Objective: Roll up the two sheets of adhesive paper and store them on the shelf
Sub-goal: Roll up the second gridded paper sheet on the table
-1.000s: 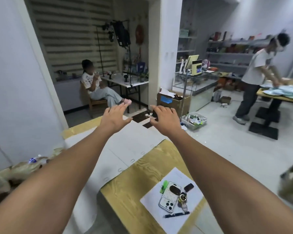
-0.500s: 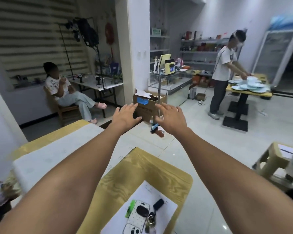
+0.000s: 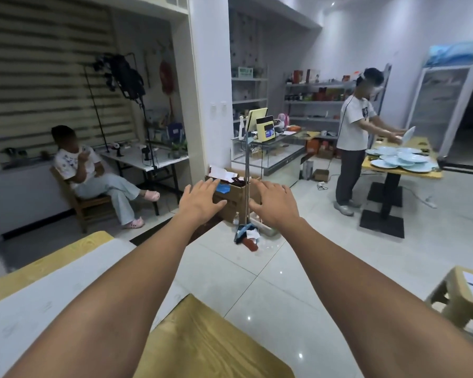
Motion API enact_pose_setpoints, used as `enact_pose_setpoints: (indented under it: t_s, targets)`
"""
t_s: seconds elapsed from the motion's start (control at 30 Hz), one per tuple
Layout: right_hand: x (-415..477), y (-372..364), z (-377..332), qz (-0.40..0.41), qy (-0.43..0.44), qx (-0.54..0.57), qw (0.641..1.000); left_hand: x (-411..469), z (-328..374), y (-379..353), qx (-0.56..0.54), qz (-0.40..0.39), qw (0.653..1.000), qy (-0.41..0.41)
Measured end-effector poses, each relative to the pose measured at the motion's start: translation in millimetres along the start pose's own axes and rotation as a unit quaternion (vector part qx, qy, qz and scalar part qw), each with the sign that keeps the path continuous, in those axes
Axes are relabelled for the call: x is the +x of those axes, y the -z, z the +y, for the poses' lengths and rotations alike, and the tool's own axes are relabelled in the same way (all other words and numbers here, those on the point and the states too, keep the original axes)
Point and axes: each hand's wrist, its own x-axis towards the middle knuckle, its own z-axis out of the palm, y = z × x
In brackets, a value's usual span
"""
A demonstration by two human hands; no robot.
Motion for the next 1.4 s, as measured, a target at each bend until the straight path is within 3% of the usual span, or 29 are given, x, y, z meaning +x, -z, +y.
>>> enact_pose_setpoints:
  t_s: [0.27,0.57,0.87,1.4]
  targets:
    - [80.1,-52.1,31.1,-0.019,0.051,0.013,0.998,59.9,-14.9,-37.8,0.031,-0.01,0.998,0.045]
    - [190.7,-127.8,62.6,-0.037,0.176,0.058,0.982,133.5,-26.8,-90.7,0.06,-0.035,0.984,0.164]
    - [286.4,-164.7,96.2,-0.034,0.263,0.136,0.955,215.4,-22.9,-89.1,0.074,-0.023,0.968,0.238]
    - [391.4,-261.7,91.9,-0.04,0.35,0.179,0.919,297.7,-67.4,-169.3,0.115,-0.046,0.943,0.308]
